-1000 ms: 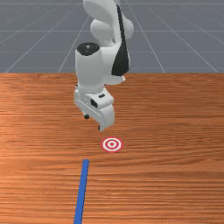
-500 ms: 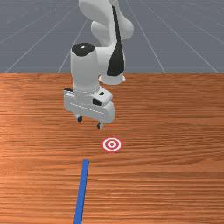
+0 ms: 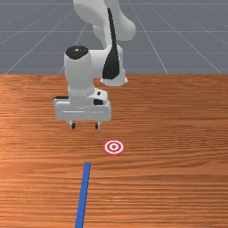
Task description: Pull the pivot to the target area
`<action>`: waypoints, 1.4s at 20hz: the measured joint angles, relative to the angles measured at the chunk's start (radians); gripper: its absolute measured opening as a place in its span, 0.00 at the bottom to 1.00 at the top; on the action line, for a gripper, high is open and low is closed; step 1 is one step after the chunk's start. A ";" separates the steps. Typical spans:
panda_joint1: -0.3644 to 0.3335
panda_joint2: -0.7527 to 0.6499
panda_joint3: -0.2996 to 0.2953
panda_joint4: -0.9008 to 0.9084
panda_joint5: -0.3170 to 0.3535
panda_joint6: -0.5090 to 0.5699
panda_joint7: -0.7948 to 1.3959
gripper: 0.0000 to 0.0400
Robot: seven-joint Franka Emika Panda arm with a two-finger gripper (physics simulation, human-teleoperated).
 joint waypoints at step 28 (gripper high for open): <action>0.169 0.570 -0.066 0.955 -0.100 -0.361 -0.081 1.00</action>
